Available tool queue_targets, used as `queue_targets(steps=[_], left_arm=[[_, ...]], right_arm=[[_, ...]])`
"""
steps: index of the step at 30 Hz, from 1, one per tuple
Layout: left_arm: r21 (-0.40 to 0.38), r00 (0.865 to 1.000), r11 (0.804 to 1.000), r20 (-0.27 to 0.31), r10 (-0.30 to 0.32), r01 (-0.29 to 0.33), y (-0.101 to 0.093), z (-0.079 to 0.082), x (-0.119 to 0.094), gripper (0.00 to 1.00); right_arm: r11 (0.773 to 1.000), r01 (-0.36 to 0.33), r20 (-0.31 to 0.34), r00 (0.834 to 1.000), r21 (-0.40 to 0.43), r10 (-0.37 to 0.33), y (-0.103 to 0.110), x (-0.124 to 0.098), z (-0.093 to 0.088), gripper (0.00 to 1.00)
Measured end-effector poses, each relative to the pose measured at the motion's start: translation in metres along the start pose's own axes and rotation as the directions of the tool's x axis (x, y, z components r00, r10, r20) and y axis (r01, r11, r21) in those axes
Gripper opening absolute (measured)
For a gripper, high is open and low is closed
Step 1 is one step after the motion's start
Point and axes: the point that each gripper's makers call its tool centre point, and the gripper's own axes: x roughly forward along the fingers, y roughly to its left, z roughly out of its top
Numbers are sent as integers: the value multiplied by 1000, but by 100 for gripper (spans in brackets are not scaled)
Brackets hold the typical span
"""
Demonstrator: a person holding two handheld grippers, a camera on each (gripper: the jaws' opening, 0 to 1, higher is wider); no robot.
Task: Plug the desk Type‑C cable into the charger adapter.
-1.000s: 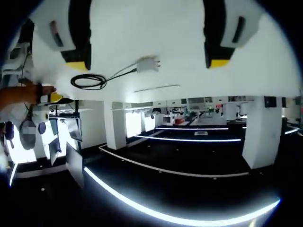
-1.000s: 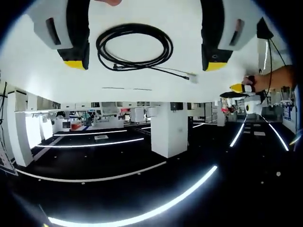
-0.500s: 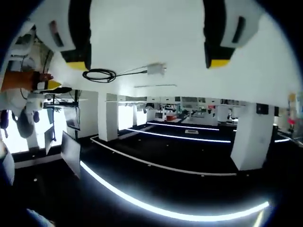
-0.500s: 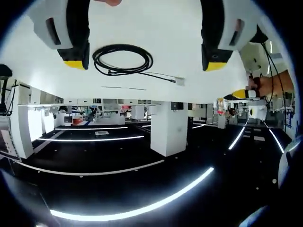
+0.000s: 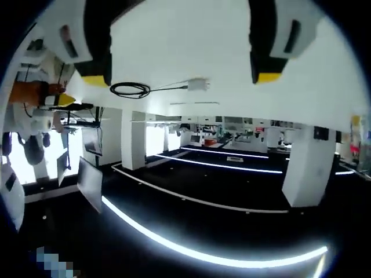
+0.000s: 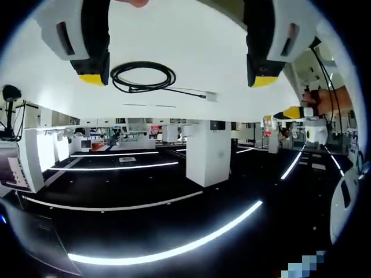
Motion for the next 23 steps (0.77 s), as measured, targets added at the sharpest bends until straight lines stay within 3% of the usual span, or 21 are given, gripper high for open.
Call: queue_targets(steps=[6,23], left_arm=[[-1,999,999,-6,-48,48,-15,-4,-2,100],[23,999,999,-25,-34,35,-20,-13,-7,100]], right_arm=[[1000,-5,3,1000,-3,5,3,1,-2,100],[1000,-22,15,1000,13,21,8,1,-7,100]])
